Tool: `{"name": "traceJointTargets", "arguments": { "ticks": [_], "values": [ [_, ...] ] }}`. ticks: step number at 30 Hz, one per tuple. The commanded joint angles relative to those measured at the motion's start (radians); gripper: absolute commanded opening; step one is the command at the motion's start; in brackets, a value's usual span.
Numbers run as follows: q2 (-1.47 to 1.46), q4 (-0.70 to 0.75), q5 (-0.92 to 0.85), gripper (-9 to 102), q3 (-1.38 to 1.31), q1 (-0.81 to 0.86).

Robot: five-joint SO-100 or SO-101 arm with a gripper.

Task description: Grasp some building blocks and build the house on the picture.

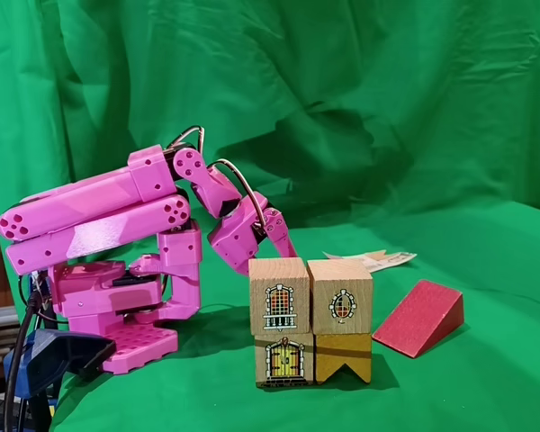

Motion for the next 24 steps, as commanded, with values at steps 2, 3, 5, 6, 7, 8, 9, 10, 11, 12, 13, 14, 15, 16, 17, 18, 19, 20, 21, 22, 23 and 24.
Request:
{"name": "traceJointTargets", "arguments": {
  "ticks": [2, 3, 5, 6, 7, 8, 9, 10, 11, 12, 13, 14, 15, 16, 17, 18, 19, 20, 21, 22, 23, 24],
  "values": [
    [0.020, -0.011, 0.006, 0, -0.005, 0.002],
    [0.020, -0.011, 0.006, 0, -0.005, 0.003],
    [0.020, -0.011, 0.006, 0, -0.005, 0.005],
    [0.020, -0.011, 0.006, 0, -0.005, 0.005],
    [0.020, -0.011, 0.006, 0, -0.005, 0.005],
    [0.020, -0.011, 0.006, 0, -0.005, 0.005],
    [0.020, -0.011, 0.006, 0, -0.005, 0.005],
    [0.020, -0.011, 0.006, 0, -0.005, 0.005],
    [0.020, -0.011, 0.006, 0, -0.005, 0.005],
    [0.020, -0.011, 0.006, 0, -0.005, 0.005],
    [0.020, -0.011, 0.006, 0, -0.005, 0.005],
    [0.020, -0.011, 0.006, 0, -0.005, 0.005],
    [0.020, -0.011, 0.006, 0, -0.005, 0.005],
    [0.020, -0.011, 0.006, 0, -0.005, 0.005],
    [0.006, -0.011, 0.006, 0, -0.011, 0.005],
    [0.003, -0.011, 0.006, 0, -0.018, 0.005],
    [0.003, -0.011, 0.006, 0, -0.021, 0.005],
    [0.003, -0.011, 0.006, 0, -0.025, 0.005],
    [0.003, -0.011, 0.006, 0, -0.026, 0.005],
    [0.003, -0.011, 0.006, 0, -0.026, 0.005],
    [0.002, -0.011, 0.006, 0, -0.028, 0.005],
    [0.002, -0.011, 0.008, 0, -0.028, 0.005]
  ]
}}
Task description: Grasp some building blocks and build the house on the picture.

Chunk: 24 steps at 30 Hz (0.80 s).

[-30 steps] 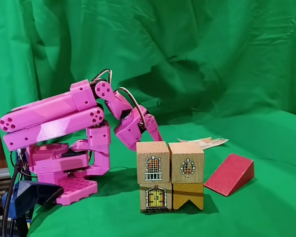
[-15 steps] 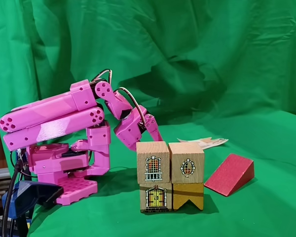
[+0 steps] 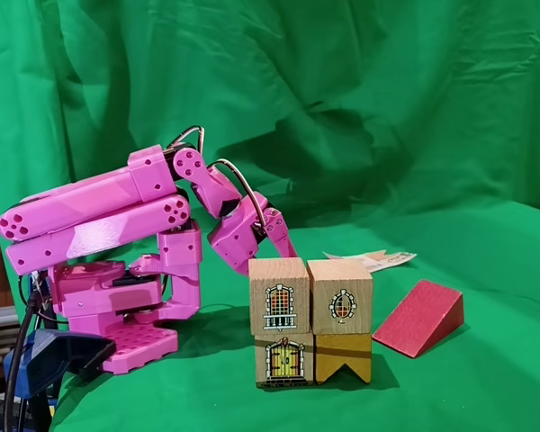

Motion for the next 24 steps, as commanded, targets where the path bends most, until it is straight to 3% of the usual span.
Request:
{"name": "traceJointTargets", "arguments": {
  "ticks": [1, 24],
  "values": [
    [0.003, -0.011, 0.008, 0, -0.028, 0.005],
    [-0.474, -0.012, 0.008, 0, -0.480, -0.006]
  ]
}}
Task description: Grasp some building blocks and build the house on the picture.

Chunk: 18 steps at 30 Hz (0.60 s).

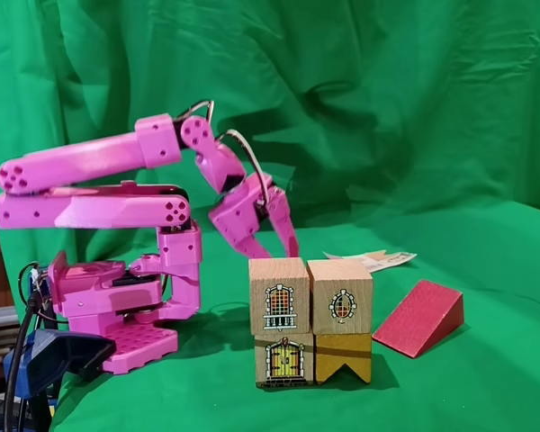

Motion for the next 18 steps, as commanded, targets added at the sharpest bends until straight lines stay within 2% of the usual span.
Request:
{"name": "traceJointTargets", "arguments": {
  "ticks": [1, 18],
  "values": [
    [-0.066, -0.012, 0.008, 0, -0.098, -0.006],
    [-0.430, -0.012, 0.008, 0, -0.549, -0.008]
  ]
}}
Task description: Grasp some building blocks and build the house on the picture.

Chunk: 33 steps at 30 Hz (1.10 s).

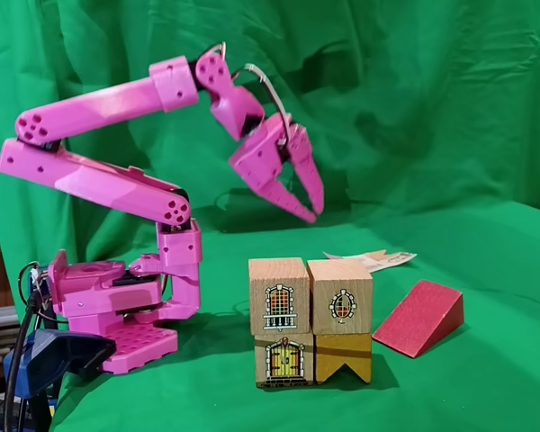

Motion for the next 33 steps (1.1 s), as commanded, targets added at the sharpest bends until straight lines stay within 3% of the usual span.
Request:
{"name": "traceJointTargets", "arguments": {
  "ticks": [1, 11, 29, 33],
  "values": [
    [-0.052, -0.012, 0.008, 0, -0.109, -0.005],
    [-0.141, 0.000, 0.063, 1, -0.195, 0.008],
    [-0.143, -0.003, 1.088, 1, -0.183, 0.008],
    [-0.150, -0.002, 1.223, 0, -0.181, 0.008]
  ]
}}
